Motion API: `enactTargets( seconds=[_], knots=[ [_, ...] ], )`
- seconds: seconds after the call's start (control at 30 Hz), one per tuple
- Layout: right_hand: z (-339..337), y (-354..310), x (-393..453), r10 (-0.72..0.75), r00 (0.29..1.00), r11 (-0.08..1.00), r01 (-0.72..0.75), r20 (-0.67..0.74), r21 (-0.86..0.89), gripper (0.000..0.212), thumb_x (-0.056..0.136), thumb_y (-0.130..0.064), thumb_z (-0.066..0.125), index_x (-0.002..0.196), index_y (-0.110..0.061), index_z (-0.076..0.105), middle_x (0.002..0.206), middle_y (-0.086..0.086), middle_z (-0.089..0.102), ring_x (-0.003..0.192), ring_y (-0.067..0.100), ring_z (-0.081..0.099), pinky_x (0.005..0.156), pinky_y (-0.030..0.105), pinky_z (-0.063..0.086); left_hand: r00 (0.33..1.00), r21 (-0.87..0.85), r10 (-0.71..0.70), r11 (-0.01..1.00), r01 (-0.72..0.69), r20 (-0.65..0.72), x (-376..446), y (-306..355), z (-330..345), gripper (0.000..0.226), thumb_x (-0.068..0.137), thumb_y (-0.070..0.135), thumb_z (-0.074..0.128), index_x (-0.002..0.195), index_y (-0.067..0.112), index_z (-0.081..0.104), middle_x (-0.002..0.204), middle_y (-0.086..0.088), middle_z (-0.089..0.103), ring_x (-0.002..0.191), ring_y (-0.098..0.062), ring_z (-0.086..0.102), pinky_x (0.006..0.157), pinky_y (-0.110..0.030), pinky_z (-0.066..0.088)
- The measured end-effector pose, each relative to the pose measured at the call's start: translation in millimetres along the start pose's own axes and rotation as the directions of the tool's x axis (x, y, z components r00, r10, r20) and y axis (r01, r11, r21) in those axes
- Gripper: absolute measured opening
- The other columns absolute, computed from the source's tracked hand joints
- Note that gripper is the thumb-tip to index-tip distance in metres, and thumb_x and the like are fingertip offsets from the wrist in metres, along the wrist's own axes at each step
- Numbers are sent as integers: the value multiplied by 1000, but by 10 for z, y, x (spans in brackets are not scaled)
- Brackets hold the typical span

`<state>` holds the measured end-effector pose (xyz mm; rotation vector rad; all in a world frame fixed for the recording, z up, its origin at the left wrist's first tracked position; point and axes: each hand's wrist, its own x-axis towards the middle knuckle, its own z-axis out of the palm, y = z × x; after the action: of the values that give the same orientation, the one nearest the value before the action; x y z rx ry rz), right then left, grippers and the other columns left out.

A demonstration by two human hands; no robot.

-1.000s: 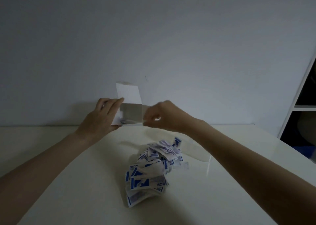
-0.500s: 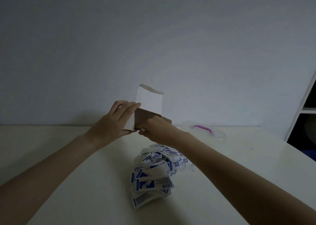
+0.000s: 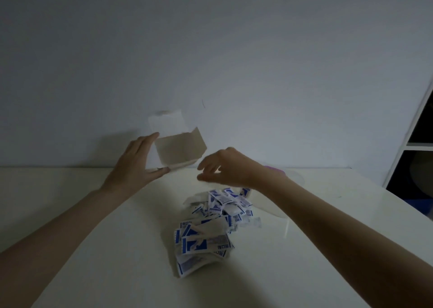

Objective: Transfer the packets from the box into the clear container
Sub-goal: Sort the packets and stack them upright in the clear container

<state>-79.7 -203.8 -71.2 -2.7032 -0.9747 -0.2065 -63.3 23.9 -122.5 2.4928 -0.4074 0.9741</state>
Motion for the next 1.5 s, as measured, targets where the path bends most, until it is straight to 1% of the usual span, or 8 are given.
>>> enactTargets(
  seconds=[0.3,0.47,0.53,0.63,0.83,1.1,1.27,1.5],
  knots=[
    [-231,153,25,146,984,987,-152,-104,-52,20,89,-13,55,101,-8,70,107,8,70,99,23,66,95,35,50,891,277,-383,908,314,244,111,20,170,94,68,69,60,142,20,31,148,-10,33,135,-35,25,107,-44,28],
    [-271,630,-191,460,879,851,-396,125,-344,71,74,-42,72,133,-15,45,132,10,51,120,29,51,101,41,43,999,72,29,997,-31,26,247,561,208,54,87,35,60,132,11,43,144,-8,37,136,-25,28,111,-35,20],
    [-143,754,-309,557,806,785,-432,200,-444,98,67,-46,77,145,-20,22,142,10,37,128,33,41,103,47,39,977,-96,160,984,-147,144,273,846,330,50,89,26,58,134,12,40,142,-4,38,132,-19,33,106,-27,27],
    [0,829,-470,468,876,795,-357,120,-491,89,77,-26,71,146,-24,14,143,10,33,125,36,40,99,47,40,878,-153,207,976,-155,431,327,1171,600,65,89,29,59,143,17,26,150,0,27,136,-18,31,107,-27,29],
    [-143,960,-662,271,951,932,-220,150,-286,79,78,-16,71,144,-22,28,143,3,41,126,24,43,105,37,37,694,-204,76,973,104,716,513,1387,919,90,78,32,72,147,21,15,149,-9,33,130,-24,41,103,-32,37],
    [-461,1246,-726,412,911,892,-411,37,189,45,76,-27,74,118,-20,61,124,1,62,117,17,56,97,29,44,675,-273,38,930,246,736,560,1353,1019,104,72,25,80,148,19,9,134,-5,45,116,-16,49,101,-35,43],
    [-298,1470,-629,691,644,723,-627,-329,291,41,88,-28,60,125,-11,55,126,14,59,116,29,54,89,30,43,702,-280,16,923,263,712,528,1343,1048,110,70,27,80,149,23,4,132,-4,49,116,-18,51,100,-34,45],
    [-74,1458,-580,852,500,511,-733,-154,449,72,90,-18,52,146,-11,8,147,22,18,127,42,38,105,43,35,709,-213,32,962,169,705,460,1375,972,91,76,35,74,146,18,18,134,-2,48,108,-13,49,95,-30,45]
  ],
)
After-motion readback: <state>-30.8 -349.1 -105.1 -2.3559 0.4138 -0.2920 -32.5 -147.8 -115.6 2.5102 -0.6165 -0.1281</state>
